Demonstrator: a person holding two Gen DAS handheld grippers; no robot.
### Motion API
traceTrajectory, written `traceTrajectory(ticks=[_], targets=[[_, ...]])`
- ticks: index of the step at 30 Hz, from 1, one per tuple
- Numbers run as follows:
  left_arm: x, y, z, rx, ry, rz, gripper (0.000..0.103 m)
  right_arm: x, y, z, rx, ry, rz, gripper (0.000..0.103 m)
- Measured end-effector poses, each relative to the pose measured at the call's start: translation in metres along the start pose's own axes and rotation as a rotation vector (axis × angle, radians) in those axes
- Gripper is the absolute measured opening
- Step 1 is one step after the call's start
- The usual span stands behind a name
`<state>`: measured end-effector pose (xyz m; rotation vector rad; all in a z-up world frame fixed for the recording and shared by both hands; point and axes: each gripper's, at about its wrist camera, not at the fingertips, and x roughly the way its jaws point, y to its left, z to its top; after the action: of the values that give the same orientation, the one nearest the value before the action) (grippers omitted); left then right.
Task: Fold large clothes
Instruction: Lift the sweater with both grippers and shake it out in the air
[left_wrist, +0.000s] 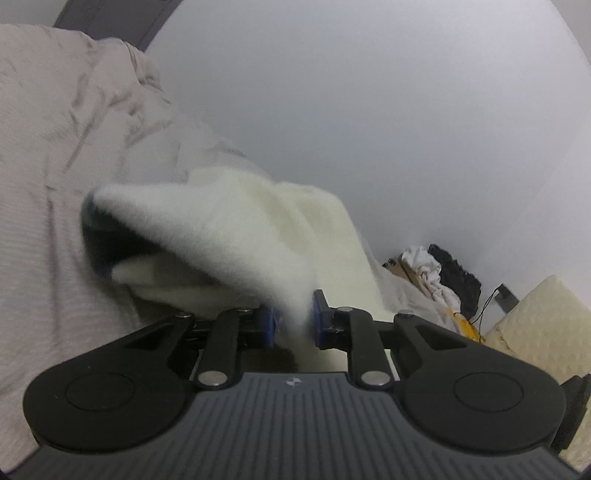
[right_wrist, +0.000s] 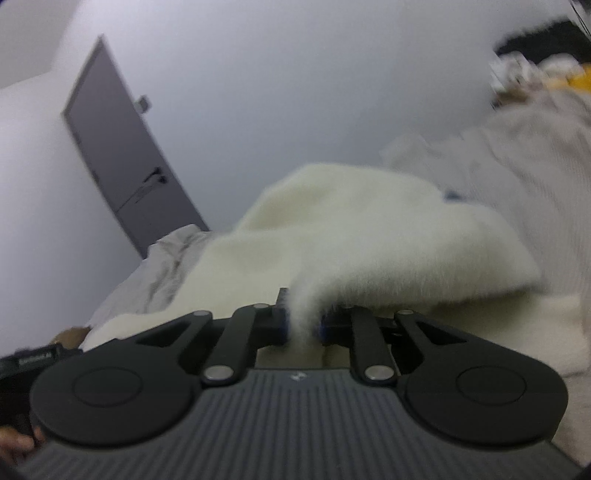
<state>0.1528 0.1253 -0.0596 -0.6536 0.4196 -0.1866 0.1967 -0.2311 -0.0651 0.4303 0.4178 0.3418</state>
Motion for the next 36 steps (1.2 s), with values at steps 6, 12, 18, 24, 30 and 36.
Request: traceTrajectory(ticks=[6, 12, 18, 24, 30, 36], targets=[[-0.070, -0.025, 0.006, -0.014, -0.081, -0.064, 0.013, -0.050, 0.026, 0.006, -0.024, -0.030, 0.051, 0.017], [-0.129, -0.050, -0.006, -0.009, -0.085, -0.075, 0.012, -0.094, 0.039, 0.007, -0.003, -0.021, 0.043, 0.017], [-0.175, -0.048, -0.038, -0.045, -0.059, -0.036, 0.012, -0.135, 0.052, -0.020, 0.014, 0.010, 0.025, 0.017], [-0.166, -0.045, -0.065, -0.054, 0.052, 0.067, 0.012, -0.134, 0.031, -0.049, 0.147, 0.178, -0.059, 0.017], [-0.130, -0.029, -0.082, -0.084, 0.201, 0.159, 0.013, -0.112, 0.004, -0.063, 0.309, 0.297, -0.081, 0.019], [-0.116, -0.011, -0.094, -0.172, 0.263, 0.183, 0.061, -0.103, 0.000, -0.070, 0.362, 0.331, -0.080, 0.026]])
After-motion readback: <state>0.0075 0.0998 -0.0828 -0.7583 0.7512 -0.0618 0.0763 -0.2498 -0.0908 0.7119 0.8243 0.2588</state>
